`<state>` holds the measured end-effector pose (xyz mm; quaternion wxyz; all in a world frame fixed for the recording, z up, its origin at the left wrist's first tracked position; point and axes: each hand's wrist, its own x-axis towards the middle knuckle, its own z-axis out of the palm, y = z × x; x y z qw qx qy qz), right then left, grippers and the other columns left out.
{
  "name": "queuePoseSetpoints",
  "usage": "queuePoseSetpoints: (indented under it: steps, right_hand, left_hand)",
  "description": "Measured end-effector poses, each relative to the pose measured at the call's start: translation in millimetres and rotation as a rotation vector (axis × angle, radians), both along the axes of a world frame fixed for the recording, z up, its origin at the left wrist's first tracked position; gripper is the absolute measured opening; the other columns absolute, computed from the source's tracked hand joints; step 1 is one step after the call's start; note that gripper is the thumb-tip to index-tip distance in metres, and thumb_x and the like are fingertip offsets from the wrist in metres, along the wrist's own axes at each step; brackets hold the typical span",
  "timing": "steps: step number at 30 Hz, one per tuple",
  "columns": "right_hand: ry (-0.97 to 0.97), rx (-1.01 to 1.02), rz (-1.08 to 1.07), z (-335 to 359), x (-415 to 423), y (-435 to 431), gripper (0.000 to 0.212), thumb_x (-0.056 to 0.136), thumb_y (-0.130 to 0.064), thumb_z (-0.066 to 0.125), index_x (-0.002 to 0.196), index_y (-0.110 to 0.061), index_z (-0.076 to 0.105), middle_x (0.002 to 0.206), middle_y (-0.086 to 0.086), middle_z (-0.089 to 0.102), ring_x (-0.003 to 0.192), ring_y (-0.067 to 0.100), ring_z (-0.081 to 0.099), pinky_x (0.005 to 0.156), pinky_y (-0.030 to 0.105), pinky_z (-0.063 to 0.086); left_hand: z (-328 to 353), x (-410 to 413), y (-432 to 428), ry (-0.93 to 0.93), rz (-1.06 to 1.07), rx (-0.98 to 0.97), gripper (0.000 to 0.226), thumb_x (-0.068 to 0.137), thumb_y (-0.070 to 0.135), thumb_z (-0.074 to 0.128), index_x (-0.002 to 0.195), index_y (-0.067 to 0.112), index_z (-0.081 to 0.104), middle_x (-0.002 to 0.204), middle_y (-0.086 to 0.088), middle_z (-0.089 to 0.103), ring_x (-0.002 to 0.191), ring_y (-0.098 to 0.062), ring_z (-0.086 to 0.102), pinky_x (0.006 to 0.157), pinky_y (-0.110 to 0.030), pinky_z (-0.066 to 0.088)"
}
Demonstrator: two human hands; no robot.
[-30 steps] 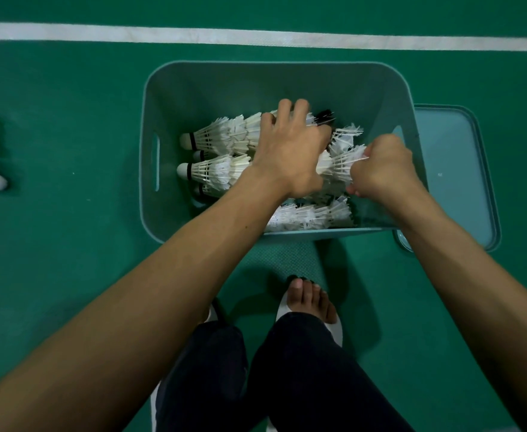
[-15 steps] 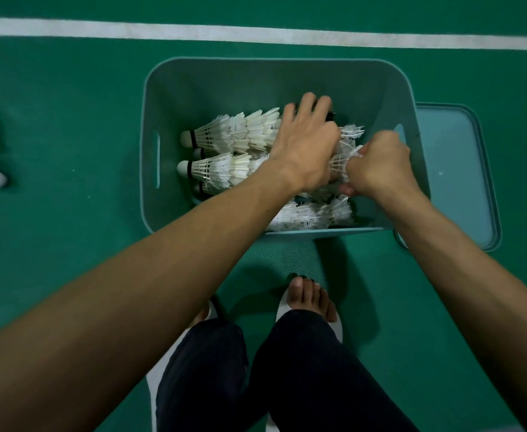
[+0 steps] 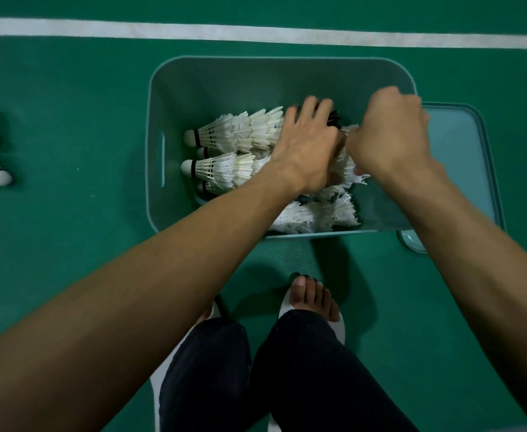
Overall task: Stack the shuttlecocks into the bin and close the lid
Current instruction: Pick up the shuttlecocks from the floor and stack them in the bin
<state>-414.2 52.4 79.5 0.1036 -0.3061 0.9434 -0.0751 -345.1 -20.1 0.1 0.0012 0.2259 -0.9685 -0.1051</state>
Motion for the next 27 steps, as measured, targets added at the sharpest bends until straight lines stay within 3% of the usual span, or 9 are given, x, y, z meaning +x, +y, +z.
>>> queuePoseSetpoints:
  steps: [3,7,14,18,21,24,27]
  right_hand:
    - [-0.047,0.040,-0.017,-14,-12,-14,0.013,0.085,-0.014,0.069,0.086,-0.006,0.060,0.103,0.025,0.071,0.099,0.041,0.069,0.083,0.044,0.058]
    - [-0.010,-0.020,-0.049,-25,-29,-20,0.025,0.081,-0.011,0.075,0.105,-0.005,0.071,0.113,0.024,0.068,0.107,0.041,0.066,0.086,0.043,0.055]
    - [0.060,-0.145,-0.050,-36,-33,-22,0.024,0.076,-0.013,0.069,0.098,-0.008,0.076,0.102,0.022,0.072,0.096,0.038,0.069,0.083,0.040,0.059]
    - [-0.009,-0.161,-0.060,-29,-39,-28,0.023,0.073,-0.015,0.069,0.093,-0.005,0.076,0.092,0.017,0.074,0.088,0.032,0.071,0.078,0.038,0.059]
    - [-0.028,-0.113,-0.029,-28,-38,-28,0.025,0.074,-0.019,0.073,0.095,-0.005,0.076,0.092,0.019,0.071,0.088,0.033,0.069,0.077,0.036,0.058]
    - [-0.040,-0.118,-0.041,-31,-32,-24,0.025,0.077,-0.013,0.073,0.100,-0.004,0.076,0.104,0.023,0.072,0.101,0.038,0.069,0.088,0.037,0.056]
    - [-0.088,-0.167,-0.105,-36,-30,-21,0.023,0.077,-0.012,0.071,0.099,-0.006,0.076,0.105,0.020,0.073,0.103,0.037,0.069,0.092,0.039,0.057]
  left_hand:
    - [0,-1,1,-0.012,0.001,0.023,0.046,0.073,0.050,0.077,0.107,0.020,0.074,0.142,-0.008,0.045,0.134,-0.032,0.036,0.110,-0.048,0.031]
    - [5,2,0,-0.052,-0.010,0.034,0.051,0.071,0.052,0.081,0.109,0.018,0.075,0.147,-0.009,0.042,0.139,-0.033,0.034,0.114,-0.050,0.031]
    - [13,3,2,-0.062,-0.055,0.022,0.045,0.071,0.047,0.078,0.100,0.014,0.074,0.143,-0.011,0.042,0.136,-0.034,0.035,0.111,-0.050,0.032]
    - [13,4,4,-0.053,-0.074,0.012,0.036,0.071,0.043,0.078,0.093,0.015,0.074,0.142,-0.011,0.044,0.134,-0.034,0.036,0.111,-0.050,0.034]
    - [11,5,-1,-0.039,-0.066,0.016,0.042,0.074,0.051,0.079,0.099,0.017,0.077,0.142,-0.010,0.045,0.136,-0.034,0.036,0.110,-0.049,0.034]
    - [10,8,-6,-0.049,-0.092,0.050,0.057,0.070,0.064,0.079,0.112,0.025,0.076,0.146,-0.008,0.044,0.139,-0.032,0.034,0.112,-0.049,0.034]
    - [16,14,-9,-0.033,-0.119,0.123,0.061,0.067,0.067,0.081,0.116,0.031,0.075,0.152,-0.006,0.044,0.145,-0.030,0.031,0.117,-0.048,0.030]
